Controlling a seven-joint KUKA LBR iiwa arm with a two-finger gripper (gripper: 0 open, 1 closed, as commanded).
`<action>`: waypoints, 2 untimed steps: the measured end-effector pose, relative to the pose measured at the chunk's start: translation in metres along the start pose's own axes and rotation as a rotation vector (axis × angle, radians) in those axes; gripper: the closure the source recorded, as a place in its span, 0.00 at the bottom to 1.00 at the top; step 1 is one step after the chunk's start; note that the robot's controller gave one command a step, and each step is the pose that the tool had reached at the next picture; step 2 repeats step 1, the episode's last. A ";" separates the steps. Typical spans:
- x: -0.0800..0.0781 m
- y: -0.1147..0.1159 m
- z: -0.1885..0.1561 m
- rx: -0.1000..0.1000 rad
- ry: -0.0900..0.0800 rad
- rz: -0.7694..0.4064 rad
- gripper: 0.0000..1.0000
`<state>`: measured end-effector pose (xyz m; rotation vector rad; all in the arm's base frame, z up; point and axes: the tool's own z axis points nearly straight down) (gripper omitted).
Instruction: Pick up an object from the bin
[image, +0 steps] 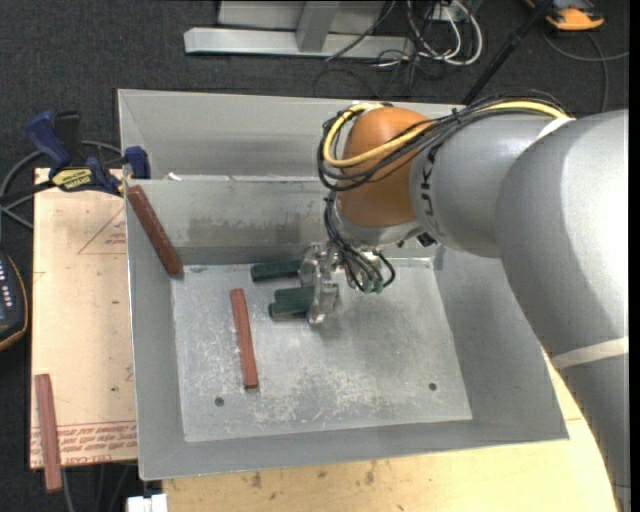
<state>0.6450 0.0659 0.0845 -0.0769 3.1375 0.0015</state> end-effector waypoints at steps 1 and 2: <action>0.019 -0.015 -0.168 0.000 -0.008 0.012 1.00; 0.019 -0.015 -0.168 0.000 -0.008 0.012 1.00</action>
Offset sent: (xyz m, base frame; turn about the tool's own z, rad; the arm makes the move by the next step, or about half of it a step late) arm -0.0201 -0.0167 0.1622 0.0117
